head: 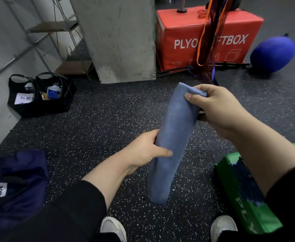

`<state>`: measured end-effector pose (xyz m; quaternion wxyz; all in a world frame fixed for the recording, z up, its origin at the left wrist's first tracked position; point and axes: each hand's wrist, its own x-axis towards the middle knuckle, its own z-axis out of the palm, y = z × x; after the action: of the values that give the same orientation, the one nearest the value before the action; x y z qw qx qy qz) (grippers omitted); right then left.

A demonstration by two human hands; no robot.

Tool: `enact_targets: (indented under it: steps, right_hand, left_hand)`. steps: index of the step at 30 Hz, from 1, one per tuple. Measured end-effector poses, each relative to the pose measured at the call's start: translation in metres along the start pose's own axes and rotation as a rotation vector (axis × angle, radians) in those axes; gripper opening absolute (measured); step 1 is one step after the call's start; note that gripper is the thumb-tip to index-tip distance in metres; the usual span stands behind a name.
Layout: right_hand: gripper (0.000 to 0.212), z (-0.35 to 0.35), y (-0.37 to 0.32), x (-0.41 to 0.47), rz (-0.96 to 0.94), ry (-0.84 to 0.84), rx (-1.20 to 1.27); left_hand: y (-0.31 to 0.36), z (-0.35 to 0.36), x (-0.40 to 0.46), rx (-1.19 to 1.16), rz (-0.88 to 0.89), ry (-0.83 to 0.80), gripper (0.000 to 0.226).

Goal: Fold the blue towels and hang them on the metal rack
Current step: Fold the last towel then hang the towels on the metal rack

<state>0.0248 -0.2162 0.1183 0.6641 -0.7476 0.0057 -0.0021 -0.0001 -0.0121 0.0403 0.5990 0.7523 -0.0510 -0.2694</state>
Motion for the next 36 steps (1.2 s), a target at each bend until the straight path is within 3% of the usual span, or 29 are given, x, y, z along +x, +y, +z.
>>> enact_targets:
  steps: [4,13,21,24,26,29,31,34,36]
  right_hand:
    - [0.009,-0.020,0.001,-0.003,0.052,0.097,0.073]
    - [0.008,-0.044,0.004,-0.025,0.109,0.205,0.152]
    - [0.039,-0.032,-0.015,-0.043,0.064,0.099,0.113]
    - [0.038,-0.024,-0.022,-0.043,0.050,0.071,0.087]
    - [0.026,-0.018,-0.025,-0.044,0.041,0.023,0.074]
    - [0.022,-0.001,-0.025,-0.046,-0.008,-0.071,-0.035]
    - [0.027,0.010,-0.024,-0.047,-0.120,-0.106,-0.243]
    - [0.031,0.022,-0.027,-0.049,-0.258,-0.112,-0.522]
    - [0.031,0.023,-0.030,-0.049,-0.290,-0.123,-0.549]
  left_hand:
    - [-0.008,0.002,-0.009,0.030,-0.085,-0.125,0.053]
    - [-0.014,0.005,-0.029,-0.127,-0.172,-0.182,0.033]
    - [-0.013,0.009,-0.035,-0.015,-0.099,-0.173,0.028]
    - [-0.012,0.007,-0.033,-0.047,-0.072,-0.182,0.030]
    - [-0.010,0.010,-0.032,-0.136,0.009,-0.170,0.042]
    - [0.000,0.018,-0.027,-0.270,0.141,-0.101,0.051]
    - [0.006,0.021,-0.023,-0.301,0.199,-0.053,0.051]
    - [0.010,0.022,-0.018,-0.220,0.203,-0.022,0.044]
    - [0.009,0.021,-0.016,-0.155,0.174,-0.028,0.039]
